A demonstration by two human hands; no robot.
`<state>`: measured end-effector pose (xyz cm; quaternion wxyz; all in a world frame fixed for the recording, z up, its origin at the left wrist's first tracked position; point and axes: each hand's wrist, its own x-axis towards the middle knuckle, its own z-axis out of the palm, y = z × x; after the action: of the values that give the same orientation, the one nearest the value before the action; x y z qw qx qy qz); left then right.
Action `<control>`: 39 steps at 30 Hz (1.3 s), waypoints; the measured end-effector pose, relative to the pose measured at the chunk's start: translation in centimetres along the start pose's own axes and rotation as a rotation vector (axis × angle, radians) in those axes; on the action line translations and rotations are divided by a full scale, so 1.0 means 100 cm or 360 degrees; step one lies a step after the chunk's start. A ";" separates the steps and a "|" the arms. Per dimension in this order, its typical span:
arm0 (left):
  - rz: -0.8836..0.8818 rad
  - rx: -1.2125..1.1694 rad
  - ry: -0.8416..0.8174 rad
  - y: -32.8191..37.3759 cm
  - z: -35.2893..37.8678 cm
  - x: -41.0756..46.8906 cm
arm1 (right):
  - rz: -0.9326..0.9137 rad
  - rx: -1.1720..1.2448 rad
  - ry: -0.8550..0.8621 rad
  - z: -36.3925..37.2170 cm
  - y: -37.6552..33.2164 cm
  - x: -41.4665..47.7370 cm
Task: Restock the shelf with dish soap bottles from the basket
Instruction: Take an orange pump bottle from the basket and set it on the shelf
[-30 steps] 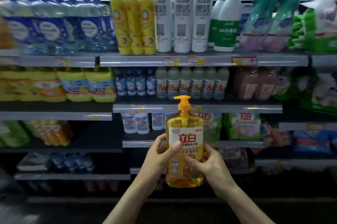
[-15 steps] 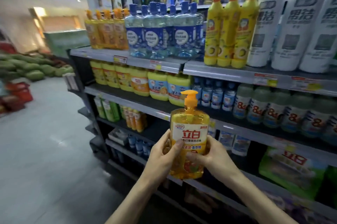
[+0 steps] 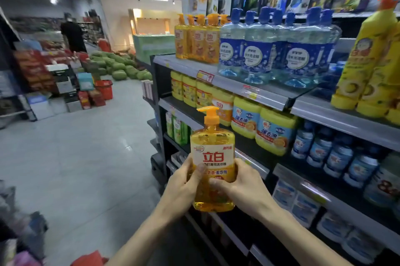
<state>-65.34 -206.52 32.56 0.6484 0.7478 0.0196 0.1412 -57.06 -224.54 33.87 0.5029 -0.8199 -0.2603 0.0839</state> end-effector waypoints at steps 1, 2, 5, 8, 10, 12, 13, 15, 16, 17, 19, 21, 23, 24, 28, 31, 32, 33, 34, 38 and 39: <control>0.0002 -0.0002 0.0011 -0.002 -0.012 0.008 | -0.0016 -0.0004 -0.0015 0.008 -0.004 0.014; 0.0008 -0.0005 0.0023 -0.005 -0.025 0.017 | -0.0030 -0.0006 -0.0030 0.015 -0.008 0.029; 0.0048 0.0028 0.0084 -0.011 -0.067 0.046 | -0.0072 -0.0012 -0.0054 0.042 -0.026 0.073; 0.0050 0.0069 0.0102 -0.009 -0.112 0.077 | -0.0077 -0.0007 -0.0045 0.068 -0.049 0.116; 0.0074 0.0112 0.0102 -0.008 -0.144 0.098 | -0.0087 -0.0025 -0.0028 0.085 -0.064 0.145; 0.0093 0.0156 0.0082 -0.006 -0.174 0.121 | -0.0106 -0.0026 0.0004 0.100 -0.078 0.174; 0.0111 0.0171 0.0072 -0.005 -0.187 0.132 | -0.0119 -0.0023 0.0026 0.107 -0.083 0.188; 0.0141 0.0184 0.0053 -0.004 -0.210 0.153 | -0.0140 -0.0028 0.0068 0.119 -0.091 0.213; 0.0152 0.0186 0.0042 -0.003 -0.220 0.163 | -0.0144 -0.0036 0.0084 0.124 -0.095 0.224; 0.0166 0.0188 0.0031 -0.002 -0.229 0.174 | -0.0148 -0.0040 0.0099 0.127 -0.098 0.236; 0.0199 0.0183 0.0022 0.000 -0.244 0.196 | -0.0171 -0.0026 0.0130 0.131 -0.105 0.258; 0.0227 0.0169 0.0009 0.001 -0.256 0.220 | -0.0209 -0.0038 0.0171 0.133 -0.111 0.282; 0.0252 0.0158 -0.0015 0.005 -0.265 0.244 | -0.0248 -0.0071 0.0204 0.132 -0.117 0.305; 0.0264 0.0149 -0.0030 0.007 -0.269 0.256 | -0.0267 -0.0077 0.0213 0.131 -0.120 0.317; 0.0383 0.0157 -0.0036 0.018 -0.285 0.309 | -0.0382 -0.0076 0.0213 0.117 -0.134 0.372; 0.0471 0.0165 -0.0051 0.031 -0.296 0.353 | -0.0468 -0.0127 0.0239 0.101 -0.144 0.417; 0.0502 0.0167 -0.0069 0.037 -0.299 0.369 | -0.0501 -0.0131 0.0250 0.095 -0.147 0.432; 0.0538 0.0172 -0.0084 0.043 -0.302 0.385 | -0.0535 -0.0130 0.0263 0.090 -0.149 0.447; 0.0581 0.0176 -0.0097 0.048 -0.304 0.401 | -0.0571 -0.0128 0.0282 0.084 -0.151 0.462; 0.0715 0.0172 -0.0149 0.063 -0.305 0.461 | -0.0697 -0.0150 0.0399 0.060 -0.156 0.516; 0.0752 0.0175 -0.0155 0.065 -0.303 0.476 | -0.0721 -0.0162 0.0437 0.054 -0.156 0.528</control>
<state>-27.86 -168.18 51.35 0.5558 0.7718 -0.1793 0.2514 -19.70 -187.75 51.44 0.4977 -0.7687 -0.3703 -0.1559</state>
